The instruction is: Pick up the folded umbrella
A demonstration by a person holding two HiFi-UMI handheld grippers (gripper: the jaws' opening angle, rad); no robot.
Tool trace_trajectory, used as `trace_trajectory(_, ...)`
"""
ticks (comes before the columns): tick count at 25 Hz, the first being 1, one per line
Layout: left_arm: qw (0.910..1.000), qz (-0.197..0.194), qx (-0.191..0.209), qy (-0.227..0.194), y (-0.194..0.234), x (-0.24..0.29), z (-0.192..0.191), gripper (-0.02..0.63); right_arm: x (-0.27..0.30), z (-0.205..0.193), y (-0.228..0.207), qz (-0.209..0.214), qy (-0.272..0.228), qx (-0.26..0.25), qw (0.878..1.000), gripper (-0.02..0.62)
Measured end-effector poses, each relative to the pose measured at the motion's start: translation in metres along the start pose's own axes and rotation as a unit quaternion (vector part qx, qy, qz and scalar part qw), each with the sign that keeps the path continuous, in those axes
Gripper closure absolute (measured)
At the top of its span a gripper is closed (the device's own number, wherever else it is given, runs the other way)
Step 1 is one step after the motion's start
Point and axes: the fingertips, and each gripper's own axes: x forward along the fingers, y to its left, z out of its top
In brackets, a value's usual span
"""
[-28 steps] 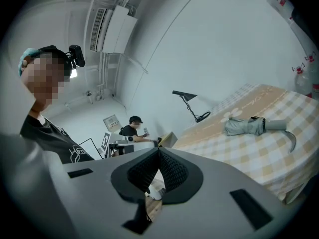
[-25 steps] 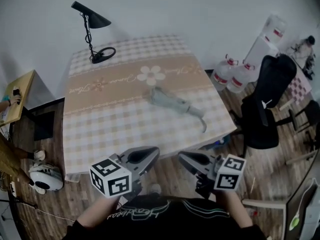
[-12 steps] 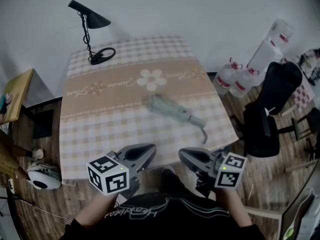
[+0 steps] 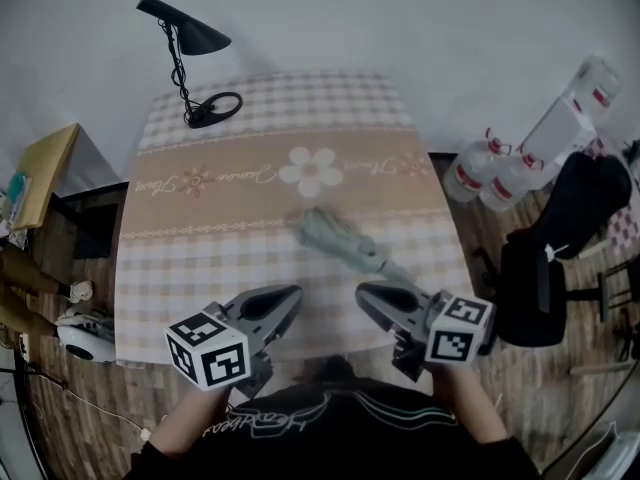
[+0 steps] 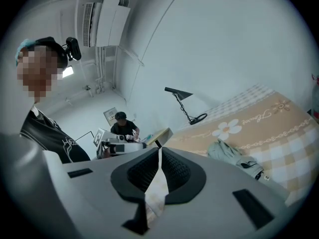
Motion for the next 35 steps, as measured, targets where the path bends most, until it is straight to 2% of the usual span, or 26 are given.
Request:
trace_trajectory(8, 0.9993, 0.028, -0.024, -0.006, 0.028, 0.028, 0.012, 0.609, 0.011, 0.006, -0.076, -0.038, 0.073, -0.031, 0.996, 0.579)
trace_trajectory(16, 0.9973, 0.055, -0.048, -0.001, 0.056, 0.039, 0.014, 0.609, 0.035, -0.010, -0.125, -0.044, 0.142, -0.067, 0.987, 0.444)
trace_trajectory(18, 0.9966, 0.062, -0.054, 0.001, 0.062, 0.039, 0.012, 0.609, 0.041, -0.020, -0.139, -0.056, 0.173, -0.094, 0.979, 0.430)
trace_trajectory(21, 0.9952, 0.075, -0.063, 0.003, 0.072, 0.038, 0.010, 0.609, 0.052, -0.035, -0.157, -0.075, 0.222, -0.141, 0.962, 0.376)
trace_trajectory(24, 0.9936, 0.085, -0.074, 0.003, 0.081, 0.035, 0.007, 0.609, 0.062, -0.045, -0.170, -0.086, 0.249, -0.166, 0.950, 0.321)
trace_trajectory(30, 0.9915, 0.098, -0.086, 0.005, 0.093, 0.036, 0.001, 0.609, 0.076, -0.061, -0.201, -0.109, 0.284, -0.181, 0.935, 0.283)
trace_trajectory(35, 0.9899, 0.105, -0.094, 0.011, 0.101, 0.038, -0.002, 0.609, 0.084, -0.081, -0.220, -0.115, 0.336, -0.199, 0.913, 0.229)
